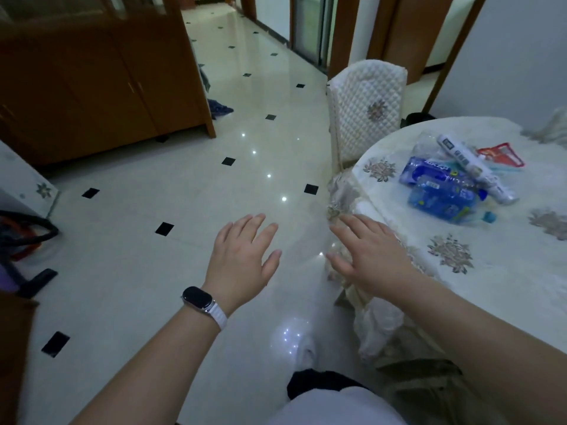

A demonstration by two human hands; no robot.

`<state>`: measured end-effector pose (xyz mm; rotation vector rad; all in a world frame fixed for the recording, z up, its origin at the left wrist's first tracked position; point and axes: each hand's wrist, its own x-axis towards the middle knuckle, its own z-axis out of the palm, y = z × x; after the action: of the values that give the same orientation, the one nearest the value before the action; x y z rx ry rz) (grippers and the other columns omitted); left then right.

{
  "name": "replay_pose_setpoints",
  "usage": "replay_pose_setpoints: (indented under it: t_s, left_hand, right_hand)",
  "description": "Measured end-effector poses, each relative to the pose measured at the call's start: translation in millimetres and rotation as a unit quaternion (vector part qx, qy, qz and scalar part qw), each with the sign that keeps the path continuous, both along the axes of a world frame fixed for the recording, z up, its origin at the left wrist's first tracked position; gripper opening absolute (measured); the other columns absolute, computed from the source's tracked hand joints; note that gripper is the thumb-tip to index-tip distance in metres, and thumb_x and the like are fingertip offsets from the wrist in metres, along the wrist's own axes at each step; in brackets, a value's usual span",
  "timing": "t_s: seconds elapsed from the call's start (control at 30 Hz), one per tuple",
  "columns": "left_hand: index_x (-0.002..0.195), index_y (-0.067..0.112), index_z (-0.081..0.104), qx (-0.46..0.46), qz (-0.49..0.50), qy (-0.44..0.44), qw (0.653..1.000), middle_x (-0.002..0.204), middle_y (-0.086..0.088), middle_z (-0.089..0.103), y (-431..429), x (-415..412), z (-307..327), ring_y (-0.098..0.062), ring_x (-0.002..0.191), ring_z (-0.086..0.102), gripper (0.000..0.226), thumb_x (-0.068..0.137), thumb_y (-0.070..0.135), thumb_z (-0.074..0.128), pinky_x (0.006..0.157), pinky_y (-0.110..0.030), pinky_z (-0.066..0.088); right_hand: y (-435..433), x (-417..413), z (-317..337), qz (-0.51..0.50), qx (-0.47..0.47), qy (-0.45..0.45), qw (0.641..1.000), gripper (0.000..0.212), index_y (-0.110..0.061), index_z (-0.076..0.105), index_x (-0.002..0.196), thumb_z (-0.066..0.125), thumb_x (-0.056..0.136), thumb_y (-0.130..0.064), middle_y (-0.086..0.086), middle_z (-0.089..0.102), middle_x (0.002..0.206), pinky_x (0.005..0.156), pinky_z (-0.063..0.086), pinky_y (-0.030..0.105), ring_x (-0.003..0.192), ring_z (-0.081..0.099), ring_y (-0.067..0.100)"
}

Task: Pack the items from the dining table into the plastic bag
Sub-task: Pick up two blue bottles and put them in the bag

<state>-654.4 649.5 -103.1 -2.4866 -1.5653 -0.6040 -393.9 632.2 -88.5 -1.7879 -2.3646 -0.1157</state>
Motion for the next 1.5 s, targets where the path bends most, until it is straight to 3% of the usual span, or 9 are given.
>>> replay_pose_setpoints:
  t_s: [0.27,0.5,0.83,1.07,1.33,1.5]
  left_hand:
    - [0.128,0.016,0.062,-0.036,-0.072,0.060,0.995,0.135,-0.010,0.059,151,41,-8,-0.031,0.124,0.053,0.048,0.090,0.043,0.049,0.102,-0.049,0.043]
    - [0.130,0.016,0.060,-0.025,-0.147,0.091,0.985,0.137,-0.010,0.057,273,98,17,-0.031,0.125,0.052,0.050,0.091,0.044,0.046,0.103,-0.048,0.040]
    - [0.127,0.017,0.062,-0.010,-0.274,0.085,0.958,0.133,-0.009,0.059,386,172,14,-0.030,0.123,0.053,0.046,0.088,0.041,0.055,0.103,-0.047,0.040]
    - [0.124,0.017,0.062,-0.041,-0.403,0.069,0.912,0.130,-0.009,0.060,462,224,-7,-0.031,0.115,0.056,0.045,0.087,0.040,0.056,0.096,-0.044,0.044]
    - [0.126,0.018,0.062,-0.061,-0.551,0.027,0.832,0.134,-0.008,0.059,540,284,-13,-0.030,0.122,0.054,0.046,0.087,0.042,0.056,0.102,-0.046,0.043]
    - [0.124,0.019,0.065,-0.064,-0.630,0.011,0.774,0.131,-0.008,0.061,547,315,-18,-0.028,0.119,0.055,0.046,0.085,0.042,0.056,0.100,-0.042,0.042]
  right_hand:
    - [125,31,-34,-0.064,-0.032,0.033,0.997,0.059,-0.018,0.059,0.127,0.039,0.087,-0.056,0.007,0.057,0.133,0.100,0.043,0.044,0.122,0.051,0.029]
    - [219,71,-25,-0.132,-0.018,0.065,0.989,0.055,-0.019,0.058,0.126,0.043,0.087,-0.055,0.006,0.056,0.134,0.099,0.041,0.041,0.125,0.049,0.028]
    - [267,120,-23,-0.268,-0.037,0.073,0.960,0.055,-0.021,0.059,0.127,0.040,0.088,-0.056,0.004,0.056,0.135,0.099,0.041,0.043,0.125,0.049,0.026]
    - [285,127,-34,-0.405,-0.077,0.062,0.909,0.056,-0.025,0.055,0.131,0.038,0.089,-0.058,0.001,0.053,0.139,0.103,0.039,0.042,0.128,0.047,0.023]
    - [312,112,-26,-0.587,-0.073,0.063,0.804,0.066,-0.021,0.057,0.130,0.033,0.085,-0.063,0.005,0.055,0.137,0.101,0.042,0.046,0.126,0.049,0.027]
    - [311,91,-22,-0.676,-0.050,0.058,0.733,0.059,-0.018,0.061,0.124,0.042,0.084,-0.057,0.008,0.059,0.132,0.092,0.049,0.045,0.119,0.055,0.029]
